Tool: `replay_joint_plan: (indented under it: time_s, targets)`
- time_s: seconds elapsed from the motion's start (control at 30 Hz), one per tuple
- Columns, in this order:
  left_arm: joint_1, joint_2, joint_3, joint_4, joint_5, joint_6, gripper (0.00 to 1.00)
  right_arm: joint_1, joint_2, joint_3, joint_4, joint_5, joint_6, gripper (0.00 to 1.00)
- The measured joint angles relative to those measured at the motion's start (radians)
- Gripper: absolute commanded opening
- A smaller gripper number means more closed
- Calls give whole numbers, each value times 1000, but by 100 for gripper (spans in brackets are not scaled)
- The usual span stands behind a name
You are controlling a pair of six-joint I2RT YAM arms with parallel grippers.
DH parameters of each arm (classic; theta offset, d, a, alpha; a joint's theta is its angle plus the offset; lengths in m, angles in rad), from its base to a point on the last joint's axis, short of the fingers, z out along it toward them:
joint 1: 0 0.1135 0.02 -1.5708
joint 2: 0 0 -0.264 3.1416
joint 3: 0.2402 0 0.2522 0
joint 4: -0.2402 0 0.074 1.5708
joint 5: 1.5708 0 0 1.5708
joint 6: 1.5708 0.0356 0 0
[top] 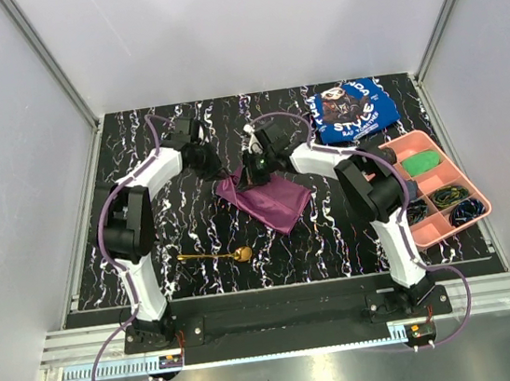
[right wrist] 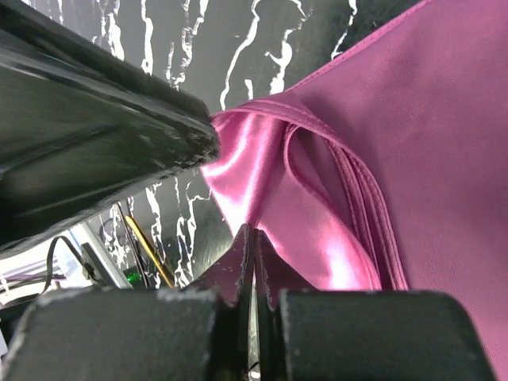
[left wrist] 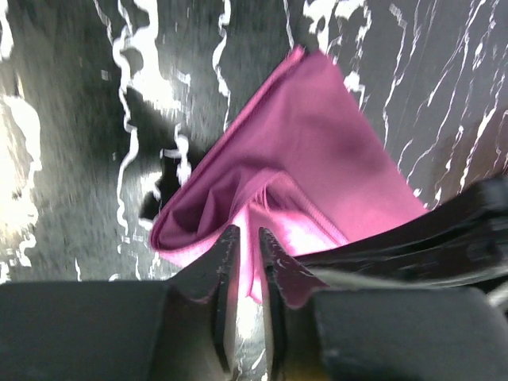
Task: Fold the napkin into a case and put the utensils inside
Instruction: Fold the upper triangle-folded napkin at the center of the board.
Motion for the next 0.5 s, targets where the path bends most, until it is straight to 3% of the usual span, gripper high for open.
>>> replay_joint_plan:
  time_s: [0.07, 0.2, 0.5]
  targets:
    - [3, 13, 20, 0, 0, 8, 41, 5, 21, 2, 14, -6, 11, 0]
    - [8, 16, 32, -6, -1, 26, 45, 3, 50, 2, 22, -5, 23, 0]
    - [28, 99, 134, -50, 61, 74, 34, 3, 82, 12, 39, -5, 31, 0]
